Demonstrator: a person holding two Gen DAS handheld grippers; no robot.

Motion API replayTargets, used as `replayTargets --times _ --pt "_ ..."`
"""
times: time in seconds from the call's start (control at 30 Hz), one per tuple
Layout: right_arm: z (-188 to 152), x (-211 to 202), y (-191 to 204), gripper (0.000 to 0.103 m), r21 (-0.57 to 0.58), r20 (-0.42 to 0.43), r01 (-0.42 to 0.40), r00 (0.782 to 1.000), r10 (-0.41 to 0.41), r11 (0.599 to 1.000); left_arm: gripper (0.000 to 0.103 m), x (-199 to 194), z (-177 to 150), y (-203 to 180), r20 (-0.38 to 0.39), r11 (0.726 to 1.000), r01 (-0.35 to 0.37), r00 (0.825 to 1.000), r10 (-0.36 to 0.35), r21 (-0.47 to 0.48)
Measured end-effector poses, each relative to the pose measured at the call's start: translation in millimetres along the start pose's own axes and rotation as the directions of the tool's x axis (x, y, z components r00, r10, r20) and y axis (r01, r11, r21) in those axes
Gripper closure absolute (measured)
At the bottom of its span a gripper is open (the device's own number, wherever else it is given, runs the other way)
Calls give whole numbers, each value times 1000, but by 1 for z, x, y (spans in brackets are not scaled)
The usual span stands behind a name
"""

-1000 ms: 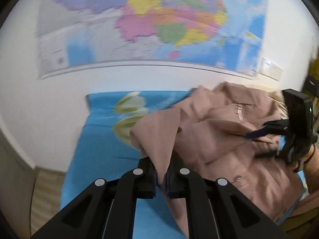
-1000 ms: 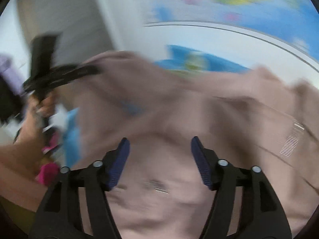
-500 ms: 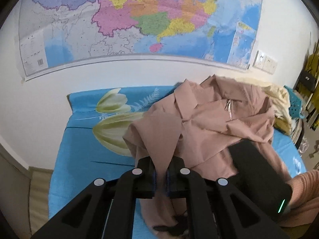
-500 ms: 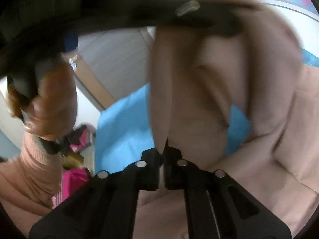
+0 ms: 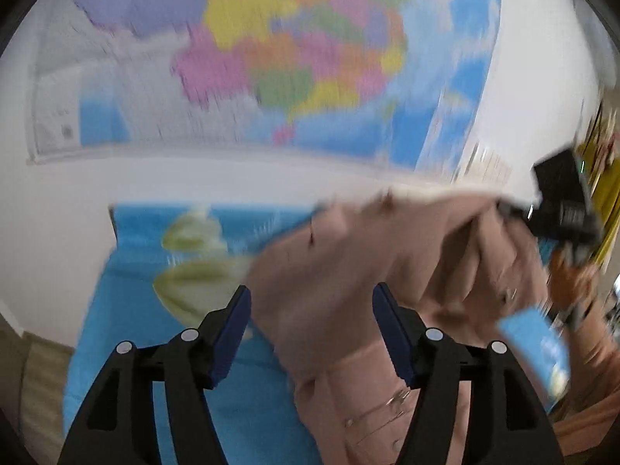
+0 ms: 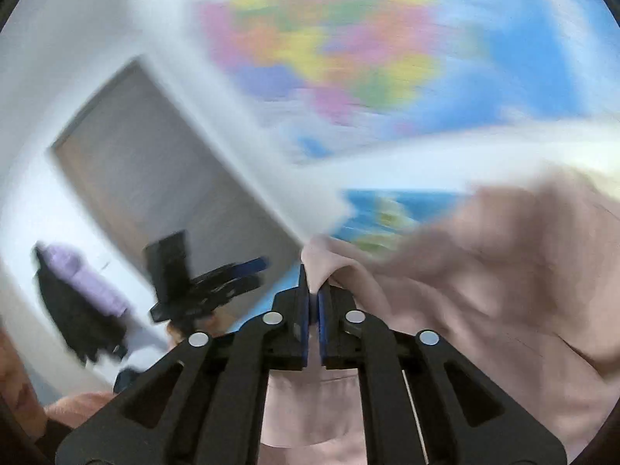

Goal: Fold large clothes

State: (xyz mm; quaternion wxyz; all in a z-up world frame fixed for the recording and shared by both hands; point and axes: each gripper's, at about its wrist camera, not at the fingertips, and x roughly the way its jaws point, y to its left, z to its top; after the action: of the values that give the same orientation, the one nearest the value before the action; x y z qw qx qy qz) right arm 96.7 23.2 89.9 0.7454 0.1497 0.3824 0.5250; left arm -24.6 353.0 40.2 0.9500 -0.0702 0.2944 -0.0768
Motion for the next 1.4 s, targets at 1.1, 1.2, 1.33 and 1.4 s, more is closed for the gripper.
replayTargets --times 1.1,1.2,1.33,1.4 --pt "-72 -66 -106 92 15 -49 612 791 -610 791 39 108 -55 -32 -195 983 -105 972 133 147" --pt "-78 -68 -92 62 9 19 643 766 -643 766 39 118 -60 -36 -220 977 -128 961 165 173" --pt "-90 -68 -44 51 -108 156 640 767 -622 761 37 114 -64 -33 -215 980 -120 965 153 156" --pt "-98 -49 -34 54 -186 112 578 816 -568 794 37 110 -65 -29 -212 983 -124 965 151 138"
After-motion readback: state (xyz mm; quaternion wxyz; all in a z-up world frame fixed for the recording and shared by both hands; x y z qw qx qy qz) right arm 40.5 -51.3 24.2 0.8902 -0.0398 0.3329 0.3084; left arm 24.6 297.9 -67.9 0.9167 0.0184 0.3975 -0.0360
